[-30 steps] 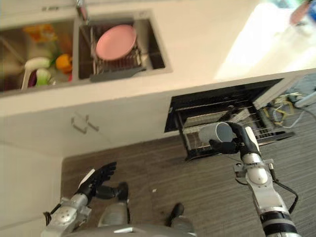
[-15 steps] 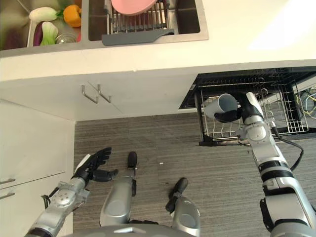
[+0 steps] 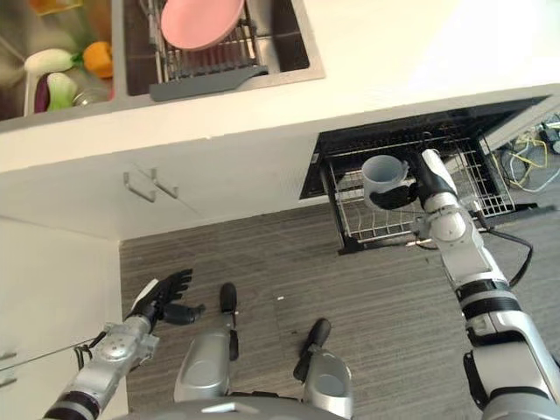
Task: Place the dishes in the dishwasher.
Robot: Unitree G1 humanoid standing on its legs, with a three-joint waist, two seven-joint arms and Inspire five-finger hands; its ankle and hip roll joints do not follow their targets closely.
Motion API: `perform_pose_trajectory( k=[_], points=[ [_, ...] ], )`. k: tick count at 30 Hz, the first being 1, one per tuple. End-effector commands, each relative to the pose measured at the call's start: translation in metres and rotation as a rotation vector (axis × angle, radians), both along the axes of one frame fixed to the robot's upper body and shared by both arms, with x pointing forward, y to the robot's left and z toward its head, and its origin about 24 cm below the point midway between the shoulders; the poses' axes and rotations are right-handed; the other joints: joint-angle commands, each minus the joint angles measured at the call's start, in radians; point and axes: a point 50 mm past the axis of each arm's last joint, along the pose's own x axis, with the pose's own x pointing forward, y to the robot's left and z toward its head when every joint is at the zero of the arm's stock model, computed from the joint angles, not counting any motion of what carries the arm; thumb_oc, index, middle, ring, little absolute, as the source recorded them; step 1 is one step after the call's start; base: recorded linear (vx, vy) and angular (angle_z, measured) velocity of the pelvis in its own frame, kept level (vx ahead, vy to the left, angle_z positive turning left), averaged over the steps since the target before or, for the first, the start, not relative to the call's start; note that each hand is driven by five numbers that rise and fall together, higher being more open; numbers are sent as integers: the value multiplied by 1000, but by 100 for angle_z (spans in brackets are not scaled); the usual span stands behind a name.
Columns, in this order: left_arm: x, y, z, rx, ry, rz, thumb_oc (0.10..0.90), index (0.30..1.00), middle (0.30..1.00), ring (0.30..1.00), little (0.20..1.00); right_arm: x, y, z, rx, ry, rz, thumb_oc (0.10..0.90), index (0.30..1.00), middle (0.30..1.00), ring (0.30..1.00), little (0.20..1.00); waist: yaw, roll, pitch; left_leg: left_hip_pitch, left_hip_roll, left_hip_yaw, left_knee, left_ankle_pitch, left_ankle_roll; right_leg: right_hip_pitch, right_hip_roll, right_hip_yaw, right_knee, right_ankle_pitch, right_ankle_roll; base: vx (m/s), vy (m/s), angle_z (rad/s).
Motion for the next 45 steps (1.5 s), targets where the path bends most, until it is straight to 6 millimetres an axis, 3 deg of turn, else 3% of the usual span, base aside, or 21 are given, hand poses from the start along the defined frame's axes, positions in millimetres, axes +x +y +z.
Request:
perform_pose_trajectory(
  k=[1,5,8,13,19,23,27,29,35,37,38,40,45],
  points=[
    [-18,5,-10,50,51,-9,800,900,900,900,900,-6,-9,51,-105,-176,36,800,900,900,900,900,-8,-39,-118,45,56,58,31,-46,-91,-79,-12,78,42,26,16,29,7,-10],
    [-39,5,-31,65,169,20,800,900,900,900,900,-25,-11,36,-41,-149,71,800,900,900,900,900,-25,-37,-163,82,56,75,10,-48,-91,-51,-7,84,22,19,16,63,-1,-13],
    [-45,5,-36,68,196,25,800,900,900,900,900,-28,-14,31,-55,-120,61,800,900,900,900,900,-27,-33,-177,95,56,80,2,-48,-91,-40,-4,85,13,18,17,33,-5,-7],
    [-51,5,-43,63,243,41,800,900,900,900,900,-15,-22,0,-19,18,1,800,900,900,900,900,-18,-26,-185,117,57,98,-10,-44,-92,-28,7,95,-4,24,18,6,-5,-7],
    [-47,7,-43,72,239,53,800,900,900,900,900,7,-18,-14,-87,127,-19,800,900,900,900,900,9,-25,-177,109,59,89,-17,-30,-93,-26,16,84,-20,33,17,2,-27,-7],
    [-46,11,-43,87,240,74,800,900,900,900,900,22,-11,-2,-220,141,11,800,900,900,900,900,40,-39,-155,86,64,65,-14,-21,-98,-22,23,62,-25,34,17,-13,-58,10],
    [-45,19,-40,99,229,112,800,900,900,900,900,26,-11,-5,-272,191,10,800,900,900,900,900,68,-51,-142,64,65,40,-4,-20,-99,-19,25,45,-28,33,14,-2,-54,23],
    [-46,24,-40,98,226,151,800,900,900,900,900,26,-8,-6,-200,158,-6,800,900,900,900,900,79,-58,-139,57,64,29,-1,-19,-99,-13,25,35,-28,33,14,36,-37,38],
    [-55,23,-46,63,246,228,800,900,900,900,900,6,5,-22,52,31,5,800,900,900,900,900,78,-69,-154,60,60,27,-6,-24,-94,0,24,24,-28,28,14,43,-1,15],
    [-64,25,-52,40,274,299,800,900,900,900,900,-13,5,-29,216,-55,-16,800,900,900,900,900,68,-71,-167,68,57,27,-14,-26,-92,7,22,22,-29,25,15,61,18,14],
    [-73,26,-58,22,308,366,800,900,900,900,900,-33,9,-33,356,-129,-14,800,900,900,900,900,54,-70,-180,79,55,29,-24,-26,-91,12,22,19,-29,22,15,78,19,8],
    [-86,26,-65,35,374,420,800,900,900,900,900,-51,13,-29,455,-212,4,800,900,900,900,900,36,-66,-195,91,54,32,-38,-25,-92,19,23,17,-31,17,16,61,18,2],
    [-102,23,-74,38,451,474,800,900,900,900,900,-74,18,-27,670,-335,28,800,900,900,900,900,13,-54,-217,99,53,34,-53,-16,-91,22,25,18,-34,15,14,23,9,-3]
  ],
)
